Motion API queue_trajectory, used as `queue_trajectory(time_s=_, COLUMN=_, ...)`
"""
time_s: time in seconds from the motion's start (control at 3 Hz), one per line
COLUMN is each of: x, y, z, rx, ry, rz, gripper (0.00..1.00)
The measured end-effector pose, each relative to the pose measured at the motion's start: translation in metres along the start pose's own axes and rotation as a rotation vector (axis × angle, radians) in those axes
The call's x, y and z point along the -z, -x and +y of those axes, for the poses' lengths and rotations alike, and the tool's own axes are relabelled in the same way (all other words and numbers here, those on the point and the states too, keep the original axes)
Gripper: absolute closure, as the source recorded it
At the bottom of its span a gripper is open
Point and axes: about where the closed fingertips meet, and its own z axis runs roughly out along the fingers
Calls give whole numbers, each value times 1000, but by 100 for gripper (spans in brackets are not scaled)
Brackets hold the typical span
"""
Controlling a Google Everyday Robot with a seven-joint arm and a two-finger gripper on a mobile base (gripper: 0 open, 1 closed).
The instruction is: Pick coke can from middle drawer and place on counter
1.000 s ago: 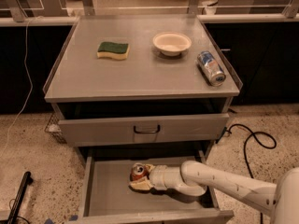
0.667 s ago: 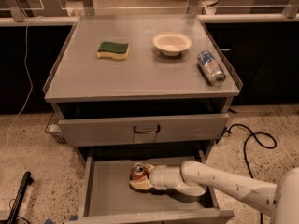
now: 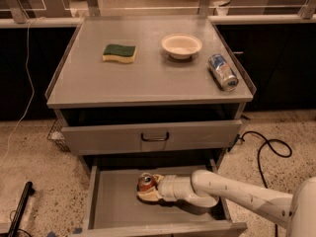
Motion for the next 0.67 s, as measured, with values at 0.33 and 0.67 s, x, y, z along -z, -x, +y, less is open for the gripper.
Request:
queue_trajectory(time_s=0.33, x=23, y=21, z=7, rx=36, ry=1, rz=-25, gripper=100)
queue_trajectory(time_s=0.67, x=68, y=60, z=24, rx=108, ry=11, rz=-82, gripper=100)
